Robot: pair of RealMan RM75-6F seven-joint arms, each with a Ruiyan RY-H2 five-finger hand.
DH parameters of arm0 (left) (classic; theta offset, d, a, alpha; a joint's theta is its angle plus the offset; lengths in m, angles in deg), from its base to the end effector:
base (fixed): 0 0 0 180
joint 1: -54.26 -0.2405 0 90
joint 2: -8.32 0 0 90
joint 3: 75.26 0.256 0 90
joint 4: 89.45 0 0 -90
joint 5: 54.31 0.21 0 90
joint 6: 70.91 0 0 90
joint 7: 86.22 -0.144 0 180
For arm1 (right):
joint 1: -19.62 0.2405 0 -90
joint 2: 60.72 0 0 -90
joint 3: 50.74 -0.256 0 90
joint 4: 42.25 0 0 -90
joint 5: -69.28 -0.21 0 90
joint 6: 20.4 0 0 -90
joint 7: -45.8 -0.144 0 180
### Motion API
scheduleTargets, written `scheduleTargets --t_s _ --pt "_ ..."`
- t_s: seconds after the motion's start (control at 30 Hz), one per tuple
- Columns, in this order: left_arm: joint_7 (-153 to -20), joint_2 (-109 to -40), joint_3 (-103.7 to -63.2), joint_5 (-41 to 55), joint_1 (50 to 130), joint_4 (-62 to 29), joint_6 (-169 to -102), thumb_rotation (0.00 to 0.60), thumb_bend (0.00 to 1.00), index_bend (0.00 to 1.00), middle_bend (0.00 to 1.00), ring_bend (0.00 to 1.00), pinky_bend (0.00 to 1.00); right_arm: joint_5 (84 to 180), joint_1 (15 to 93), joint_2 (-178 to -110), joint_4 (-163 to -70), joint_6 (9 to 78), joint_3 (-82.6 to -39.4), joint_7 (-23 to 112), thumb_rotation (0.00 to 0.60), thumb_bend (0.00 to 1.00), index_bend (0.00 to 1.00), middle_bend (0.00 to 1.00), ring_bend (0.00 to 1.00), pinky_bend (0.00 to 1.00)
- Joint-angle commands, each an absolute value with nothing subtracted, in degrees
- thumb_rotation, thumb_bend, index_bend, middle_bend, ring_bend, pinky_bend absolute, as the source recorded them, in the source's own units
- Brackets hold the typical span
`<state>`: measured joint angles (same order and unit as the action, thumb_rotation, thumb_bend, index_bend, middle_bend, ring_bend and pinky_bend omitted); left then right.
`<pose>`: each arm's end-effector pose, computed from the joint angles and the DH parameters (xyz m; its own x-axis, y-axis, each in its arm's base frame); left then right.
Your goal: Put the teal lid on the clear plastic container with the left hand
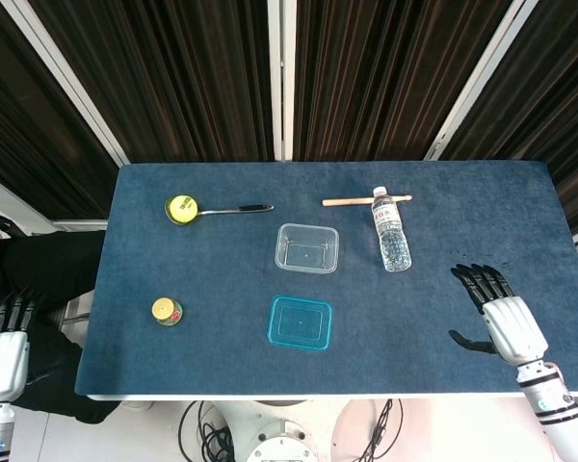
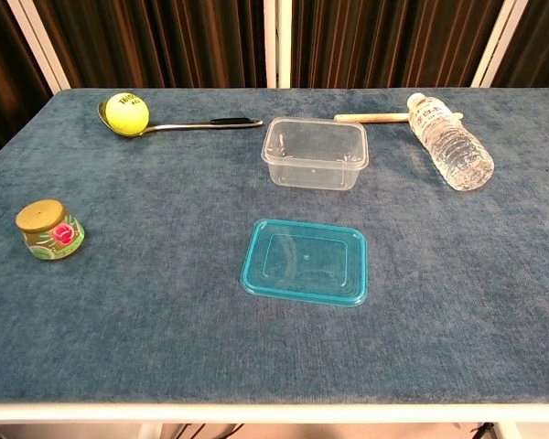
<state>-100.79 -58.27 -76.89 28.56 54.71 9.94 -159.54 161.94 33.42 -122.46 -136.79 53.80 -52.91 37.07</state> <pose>-0.3011 0.1512 0.1433 0.4744 0.0221 0.8800 0.8737 0.1099 -0.4738 -0.2729 -0.2191 0.1357 0.3096 -0.1713 0.9353 -0.9333 -0.2427 0.2645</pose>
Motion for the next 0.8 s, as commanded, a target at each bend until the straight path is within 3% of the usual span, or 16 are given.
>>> scheduleTargets --t_s 0.03,0.17,0.37,0.57,0.8 --pt "-100.9 -58.4 -76.8 28.7 54.9 10.0 -159.3 0.6 0.0 0.11 0.04 0.0 0.0 156.4 43.7 -119.7 -142.5 38.4 -56.8 37.0 0.6 0.13 0.0 0.1 0.0 0.03" --pt "-101.2 -58.6 -76.8 28.6 55.0 10.1 -158.9 0.6 0.0 0.11 0.04 0.0 0.0 147.5 53.0 -120.5 -142.7 25.1 -61.5 36.7 0.6 0.22 0.0 0.11 0.0 0.03" --pt "-101.7 -58.7 -77.1 27.6 55.6 10.4 -157.7 0.6 0.0 0.11 0.04 0.0 0.0 133.2 65.4 -126.0 -135.5 11.4 -65.6 40.4 0.6 0.26 0.0 0.12 0.0 0.04" --pt "-102.4 -58.8 -77.6 26.5 56.4 10.7 -156.3 0.6 0.0 0.11 0.04 0.0 0.0 118.9 76.8 -132.9 -125.8 4.0 -63.8 46.0 0.6 0.27 0.0 0.12 0.0 0.03" --pt "-103.0 -58.5 -77.9 25.4 57.0 11.1 -155.3 0.6 0.0 0.11 0.04 0.0 0.0 105.3 88.5 -139.4 -116.9 -0.2 -58.7 49.3 0.6 0.26 0.0 0.12 0.0 0.0"
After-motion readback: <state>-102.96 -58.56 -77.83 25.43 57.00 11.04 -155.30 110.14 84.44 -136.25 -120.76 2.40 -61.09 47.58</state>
